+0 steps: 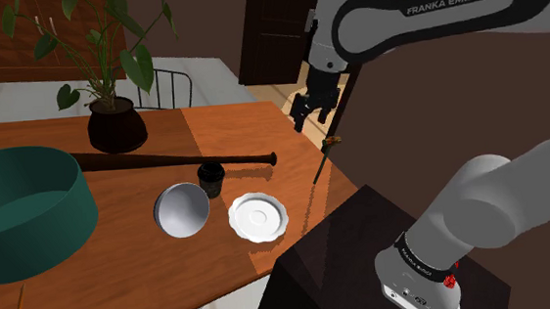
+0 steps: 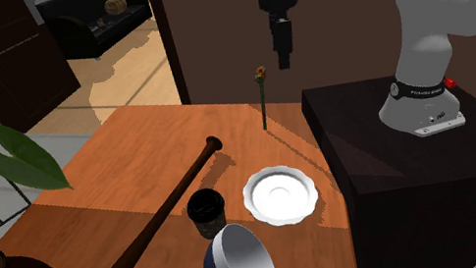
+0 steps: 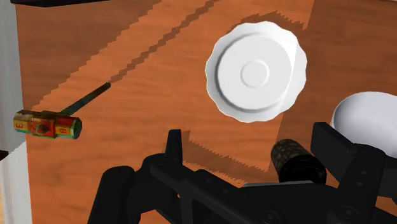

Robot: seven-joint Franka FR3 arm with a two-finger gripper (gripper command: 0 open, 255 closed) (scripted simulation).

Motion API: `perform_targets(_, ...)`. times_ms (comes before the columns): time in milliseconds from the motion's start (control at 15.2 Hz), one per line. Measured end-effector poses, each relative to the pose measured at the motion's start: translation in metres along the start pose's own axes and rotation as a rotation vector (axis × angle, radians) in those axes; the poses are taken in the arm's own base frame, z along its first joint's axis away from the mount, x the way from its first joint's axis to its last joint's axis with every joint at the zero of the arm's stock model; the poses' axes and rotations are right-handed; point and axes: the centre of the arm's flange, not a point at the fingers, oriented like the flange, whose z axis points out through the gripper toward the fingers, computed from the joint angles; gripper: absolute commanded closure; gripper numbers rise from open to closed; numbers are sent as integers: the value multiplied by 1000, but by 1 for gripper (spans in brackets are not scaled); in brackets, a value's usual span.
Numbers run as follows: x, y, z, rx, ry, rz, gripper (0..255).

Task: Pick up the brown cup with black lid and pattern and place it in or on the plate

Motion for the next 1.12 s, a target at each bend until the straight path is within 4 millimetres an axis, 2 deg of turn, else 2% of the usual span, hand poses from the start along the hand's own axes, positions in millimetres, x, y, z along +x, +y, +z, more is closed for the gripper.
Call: perform_targets(1122,130,-96,144,55,66,114,0)
